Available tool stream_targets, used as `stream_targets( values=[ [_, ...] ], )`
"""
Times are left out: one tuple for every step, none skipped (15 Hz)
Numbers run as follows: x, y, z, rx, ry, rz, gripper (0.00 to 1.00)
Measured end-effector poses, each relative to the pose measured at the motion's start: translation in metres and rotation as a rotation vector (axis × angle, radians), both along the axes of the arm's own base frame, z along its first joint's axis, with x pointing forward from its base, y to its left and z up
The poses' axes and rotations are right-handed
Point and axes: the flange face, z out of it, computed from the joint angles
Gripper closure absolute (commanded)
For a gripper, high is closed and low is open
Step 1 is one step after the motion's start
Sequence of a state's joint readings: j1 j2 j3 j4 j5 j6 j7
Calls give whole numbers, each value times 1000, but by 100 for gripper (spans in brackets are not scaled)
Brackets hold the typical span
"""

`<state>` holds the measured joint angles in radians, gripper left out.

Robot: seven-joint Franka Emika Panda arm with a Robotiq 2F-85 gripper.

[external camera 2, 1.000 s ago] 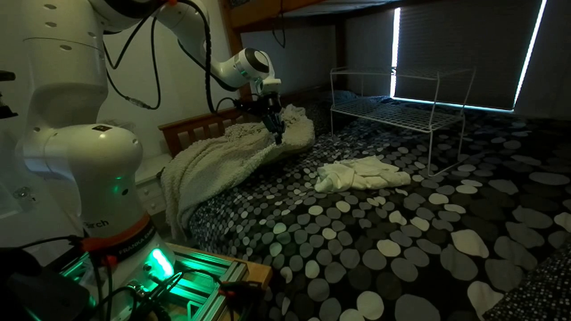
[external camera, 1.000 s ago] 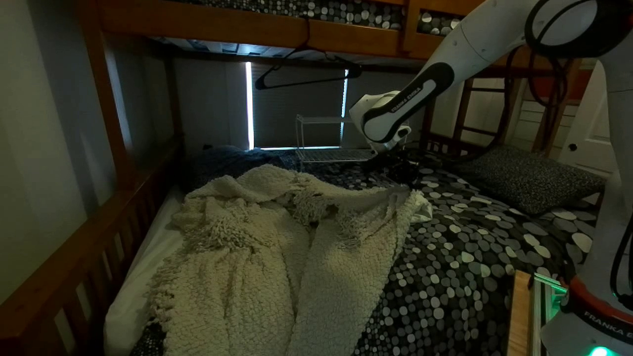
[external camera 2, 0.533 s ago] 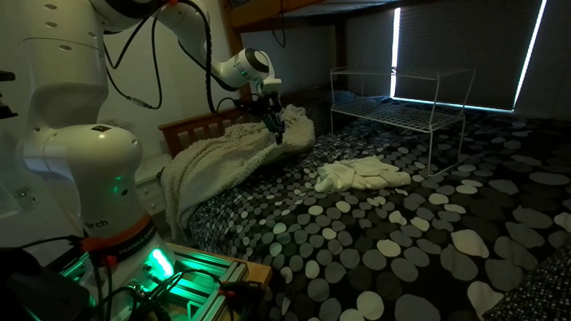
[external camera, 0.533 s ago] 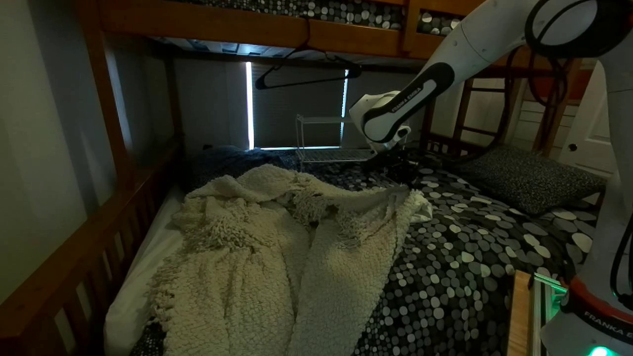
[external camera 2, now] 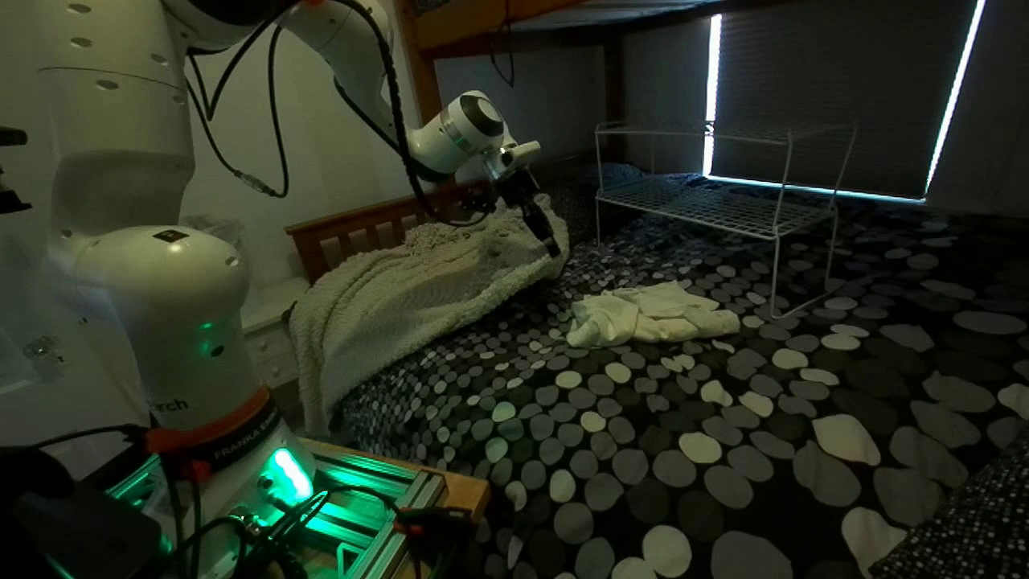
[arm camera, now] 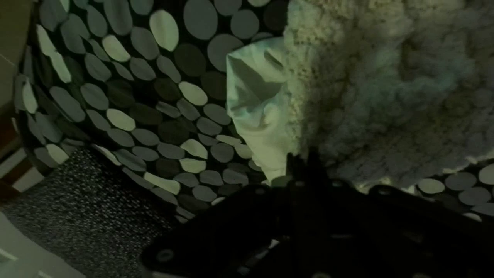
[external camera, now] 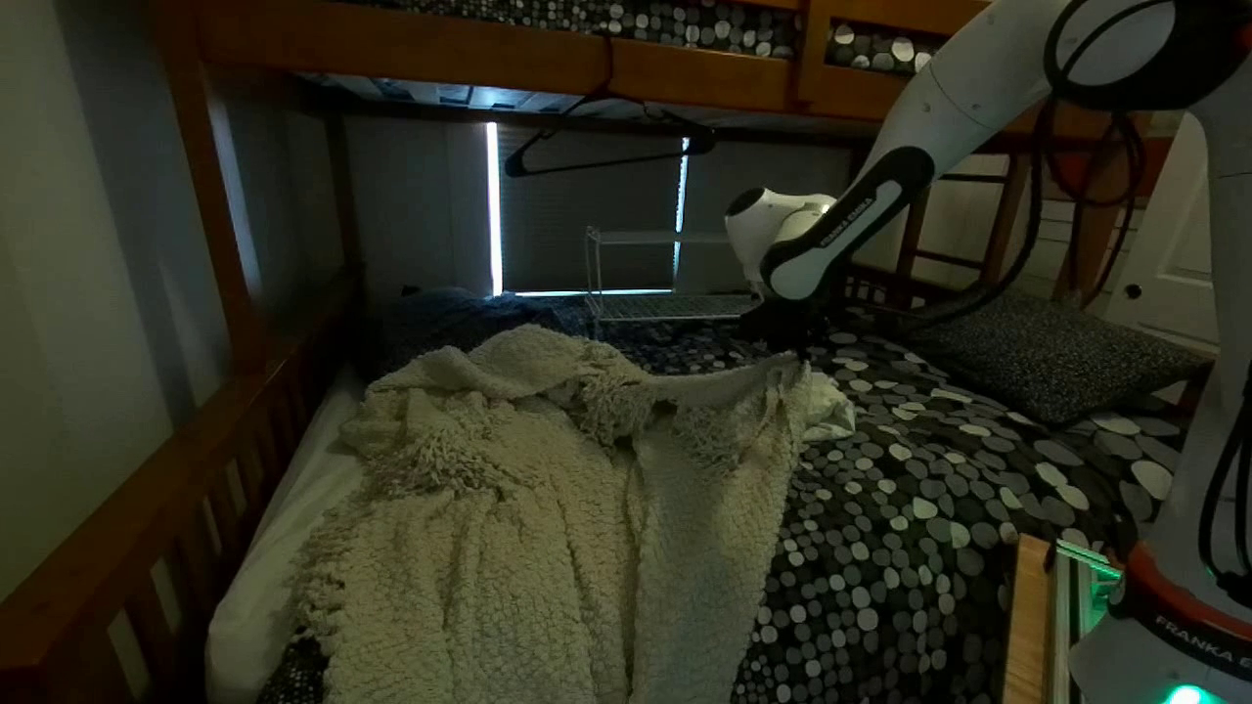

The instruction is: Spread the fleece out on the bed

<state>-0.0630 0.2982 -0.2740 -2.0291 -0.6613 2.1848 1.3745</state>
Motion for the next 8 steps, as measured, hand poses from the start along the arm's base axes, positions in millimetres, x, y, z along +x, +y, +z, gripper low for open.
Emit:
stream_targets(
  values=[
    [-3, -9, -1, 13, -20, 50, 99],
    [-6, -17, -1, 30, -43, 101, 99],
    [-10, -26, 0, 48, -66, 150, 99],
    [-14, -35, 1, 62, -94, 197, 96],
    [-17, -42, 3, 76, -130, 235, 96],
    [-21, -49, 4, 85, -152, 261, 96],
    [-23, -52, 5, 87, -161, 271, 96],
    [-25, -53, 6, 89, -164, 274, 96]
  ],
)
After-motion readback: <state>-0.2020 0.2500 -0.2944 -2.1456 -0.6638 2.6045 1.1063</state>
